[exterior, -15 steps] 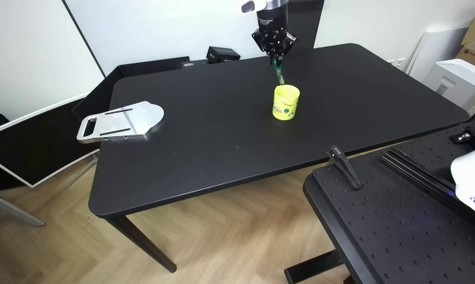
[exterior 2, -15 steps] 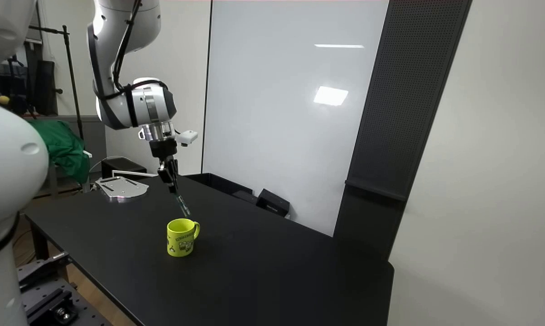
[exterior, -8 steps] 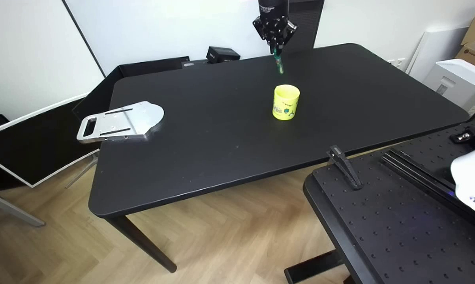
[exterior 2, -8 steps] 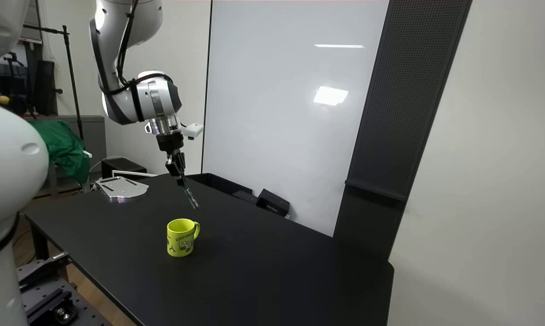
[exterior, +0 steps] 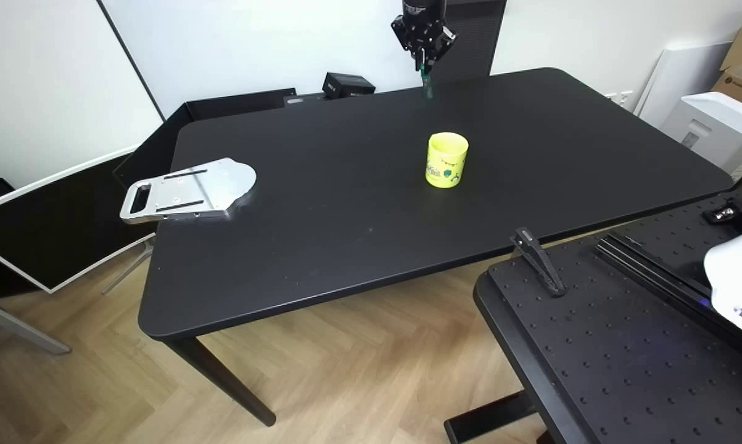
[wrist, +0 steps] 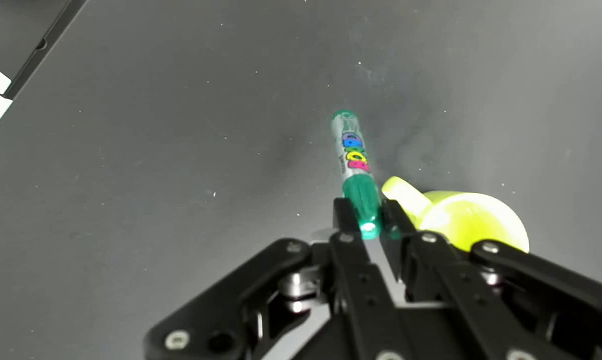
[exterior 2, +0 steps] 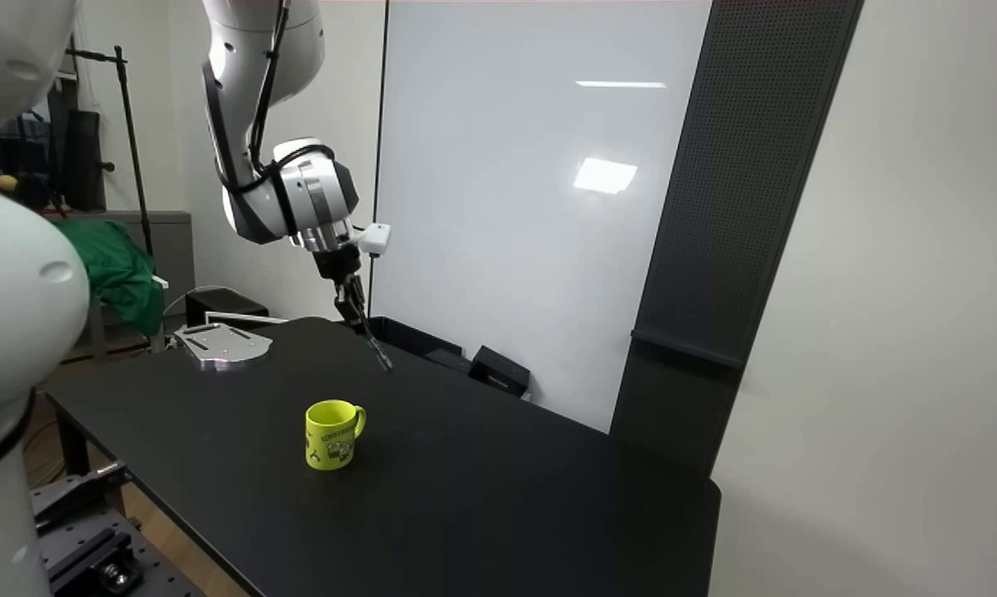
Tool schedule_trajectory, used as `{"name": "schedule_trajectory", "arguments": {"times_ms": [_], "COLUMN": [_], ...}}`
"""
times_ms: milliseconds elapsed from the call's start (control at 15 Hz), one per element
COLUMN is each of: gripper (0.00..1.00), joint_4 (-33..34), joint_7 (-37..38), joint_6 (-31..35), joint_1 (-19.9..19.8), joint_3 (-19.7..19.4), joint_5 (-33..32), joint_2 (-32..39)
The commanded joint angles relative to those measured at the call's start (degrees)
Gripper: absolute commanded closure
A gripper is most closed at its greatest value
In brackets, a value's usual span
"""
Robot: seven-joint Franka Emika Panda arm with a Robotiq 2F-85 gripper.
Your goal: Remove the marker from the mug, put it on the table, put it back in the mug, and then put it back on the table
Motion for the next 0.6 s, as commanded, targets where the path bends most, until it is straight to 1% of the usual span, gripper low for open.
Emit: {"name": "schedule_trajectory", "arguments": {"times_ms": [0,133,200,267,533], "gripper": [0.95,0.95,0.95,0.82,0.82], "joint_4": [5.93,8.48,4.57,5.21,5.15], "joint_7": [2.75,1.94,0.41,0.28,0.26], "joint_6": [0.83,-0.13,0.63,0.64,0.65], "joint_1": [0.99,0.86,-0.11,-0.11,-0.08], "joint_3": [-1.66,-1.56,-0.73,-0.78,-0.70], "joint_5": [-2.28,-1.46,-0.89,-0.83,-0.82], "joint_2": [5.33,7.83,4.85,5.75,5.98]}}
